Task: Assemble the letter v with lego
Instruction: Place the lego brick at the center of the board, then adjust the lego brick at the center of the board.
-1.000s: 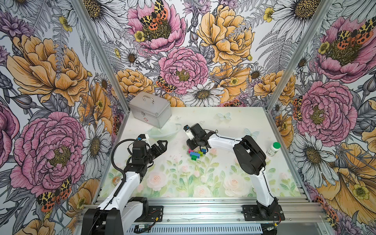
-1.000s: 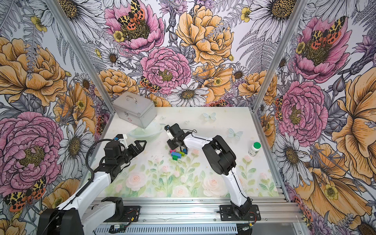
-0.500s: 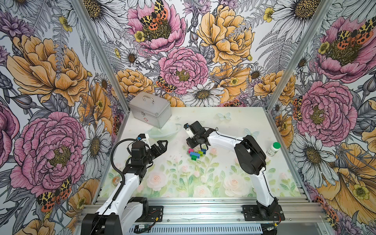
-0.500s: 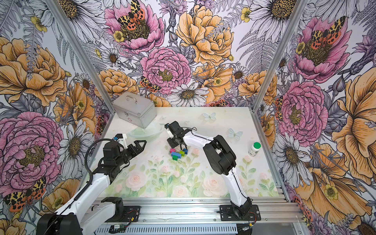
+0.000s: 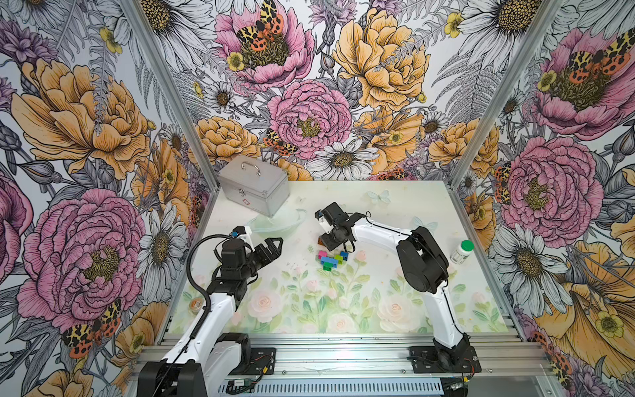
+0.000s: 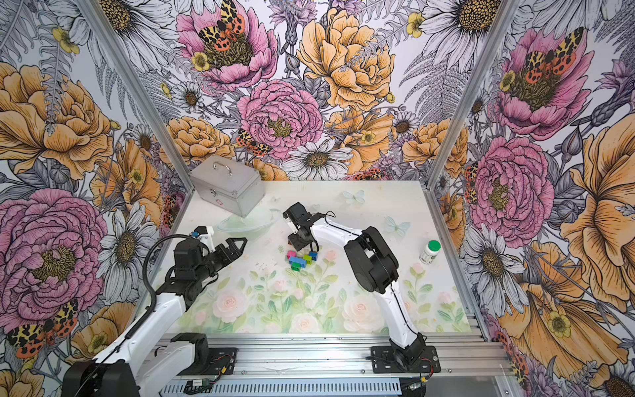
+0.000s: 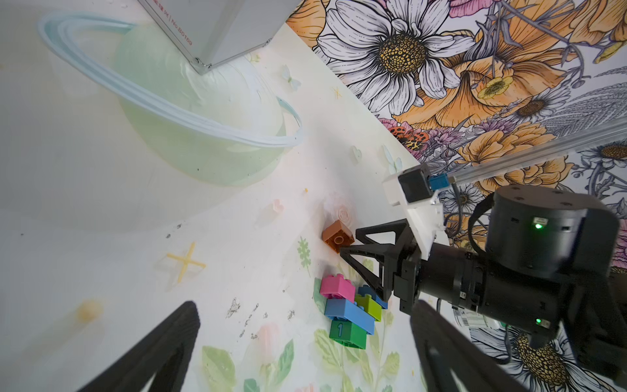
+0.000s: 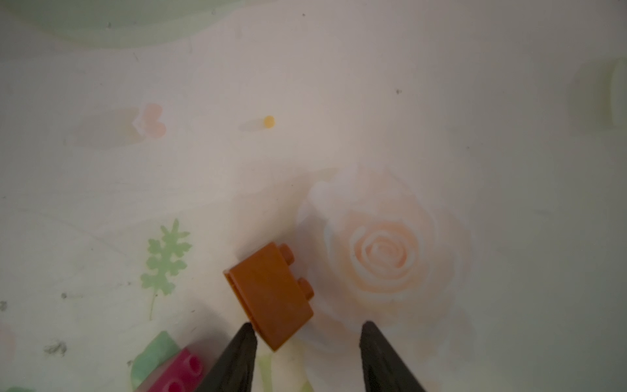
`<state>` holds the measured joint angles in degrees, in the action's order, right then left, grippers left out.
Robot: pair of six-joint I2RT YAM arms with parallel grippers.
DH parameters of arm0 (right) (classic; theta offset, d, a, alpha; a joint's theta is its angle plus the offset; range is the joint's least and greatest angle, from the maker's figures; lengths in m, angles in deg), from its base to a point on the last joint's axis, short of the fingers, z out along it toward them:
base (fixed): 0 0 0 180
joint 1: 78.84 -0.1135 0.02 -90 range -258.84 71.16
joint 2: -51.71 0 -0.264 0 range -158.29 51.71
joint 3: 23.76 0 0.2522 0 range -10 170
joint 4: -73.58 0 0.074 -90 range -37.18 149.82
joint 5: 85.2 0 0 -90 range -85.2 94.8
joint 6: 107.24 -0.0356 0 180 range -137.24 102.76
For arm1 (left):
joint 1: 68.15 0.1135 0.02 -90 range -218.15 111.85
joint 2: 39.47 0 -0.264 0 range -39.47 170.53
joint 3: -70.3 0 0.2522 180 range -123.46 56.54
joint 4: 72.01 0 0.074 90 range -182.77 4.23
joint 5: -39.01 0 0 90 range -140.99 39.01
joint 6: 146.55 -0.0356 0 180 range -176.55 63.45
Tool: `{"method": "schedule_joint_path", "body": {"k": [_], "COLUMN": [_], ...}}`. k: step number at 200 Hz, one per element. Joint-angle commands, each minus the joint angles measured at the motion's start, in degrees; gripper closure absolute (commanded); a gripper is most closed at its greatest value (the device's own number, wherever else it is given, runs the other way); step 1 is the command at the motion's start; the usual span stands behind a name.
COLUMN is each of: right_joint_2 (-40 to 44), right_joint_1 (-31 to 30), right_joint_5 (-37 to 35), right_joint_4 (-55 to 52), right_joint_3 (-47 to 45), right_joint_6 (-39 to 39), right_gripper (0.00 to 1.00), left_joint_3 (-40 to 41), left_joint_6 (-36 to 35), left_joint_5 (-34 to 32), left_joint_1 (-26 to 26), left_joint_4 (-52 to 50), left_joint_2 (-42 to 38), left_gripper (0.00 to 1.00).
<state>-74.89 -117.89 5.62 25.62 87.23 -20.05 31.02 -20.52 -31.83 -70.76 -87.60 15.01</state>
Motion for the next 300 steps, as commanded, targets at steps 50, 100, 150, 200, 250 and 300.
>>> {"method": "schedule_joint_path", "body": {"k": [50, 100, 150, 200, 250, 300], "right_joint_2": [-3.5, -6.0, -6.6, -5.6, -5.3, -5.1], "right_joint_1": [-0.2, 0.2, -0.2, -0.6, -1.3, -1.8], "right_joint_5": [3.9, 4.1, 4.5, 3.3, 6.4, 13.0], "right_joint_4": [-2.7, -4.2, -4.3, -4.3, -4.4, -5.2], "right_joint_3": [6.3, 8.7, 10.1, 10.0, 9.3, 9.1], "right_joint_6": [2.5, 3.0, 5.7, 8.8, 15.9, 26.5], "right_gripper": [0.48, 0.5, 0.65, 0.68, 0.72, 0.7], "left_joint_3": [0.3, 0.4, 0.7, 1.1, 1.3, 1.6], "left_joint_6": [-1.5, -1.6, -1.6, -1.6, -1.4, -1.2], "left_joint_5": [0.6, 0.8, 0.4, 0.2, 0.1, 0.1], "left_joint_1": [1.5, 1.8, 1.9, 2.3, 2.7, 2.7], "left_joint_4": [-0.7, -0.6, -0.6, -0.6, -0.5, -0.6], "left_joint_2": [-2.5, -2.8, -3.4, -3.9, -3.9, -4.3], "left_gripper": [0.01, 0.01, 0.01, 0.01, 0.01, 0.01]}}
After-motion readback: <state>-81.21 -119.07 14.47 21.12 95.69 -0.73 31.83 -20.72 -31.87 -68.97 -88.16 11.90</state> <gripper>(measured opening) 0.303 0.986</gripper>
